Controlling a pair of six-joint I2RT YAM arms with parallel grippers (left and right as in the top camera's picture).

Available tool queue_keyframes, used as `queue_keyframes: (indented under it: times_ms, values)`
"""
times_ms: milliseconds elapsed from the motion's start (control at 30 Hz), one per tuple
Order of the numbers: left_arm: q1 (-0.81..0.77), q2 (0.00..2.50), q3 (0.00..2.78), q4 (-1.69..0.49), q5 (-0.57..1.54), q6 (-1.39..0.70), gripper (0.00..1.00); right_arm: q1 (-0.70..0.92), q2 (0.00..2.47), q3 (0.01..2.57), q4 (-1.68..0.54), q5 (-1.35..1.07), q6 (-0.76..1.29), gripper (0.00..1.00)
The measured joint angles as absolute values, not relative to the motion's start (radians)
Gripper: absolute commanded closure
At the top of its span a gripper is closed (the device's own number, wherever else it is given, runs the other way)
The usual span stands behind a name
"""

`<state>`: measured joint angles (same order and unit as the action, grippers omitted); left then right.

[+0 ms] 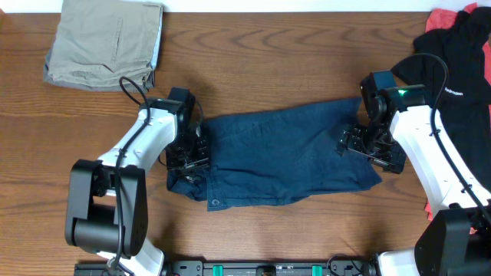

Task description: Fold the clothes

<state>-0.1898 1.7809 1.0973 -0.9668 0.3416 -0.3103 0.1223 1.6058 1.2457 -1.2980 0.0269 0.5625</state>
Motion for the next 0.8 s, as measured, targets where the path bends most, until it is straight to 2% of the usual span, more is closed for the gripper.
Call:
queue_keyframes:
  times_ms: [433, 500, 533, 567, 800]
  values:
    - [-0.241, 1.782, 1.097, -0.961, 0.353, -0.313, 0.67, 0.122, 1.606, 1.246, -1.293, 0.027, 0.562, 0.01]
    - [-0.242, 1.782, 1.097, -0.961, 0.353, -0.318, 0.80, 0.122, 1.606, 1.246, -1.293, 0.027, 0.562, 0.01]
    - [-0.242, 1.782, 1.097, -0.961, 0.355, -0.321, 0.90, 0.122, 1.606, 1.246, -1.293, 0.027, 0.562, 0.01]
    - [-0.243, 1.782, 1.097, -0.961, 0.358, -0.318, 0.94, 0.122, 1.606, 1.246, -1.293, 0.027, 0.562, 0.01]
    - [-0.244, 1.782, 1.099, -0.996, 0.360, -0.314, 0.94, 0.122, 1.606, 1.245, -1.293, 0.027, 0.562, 0.01]
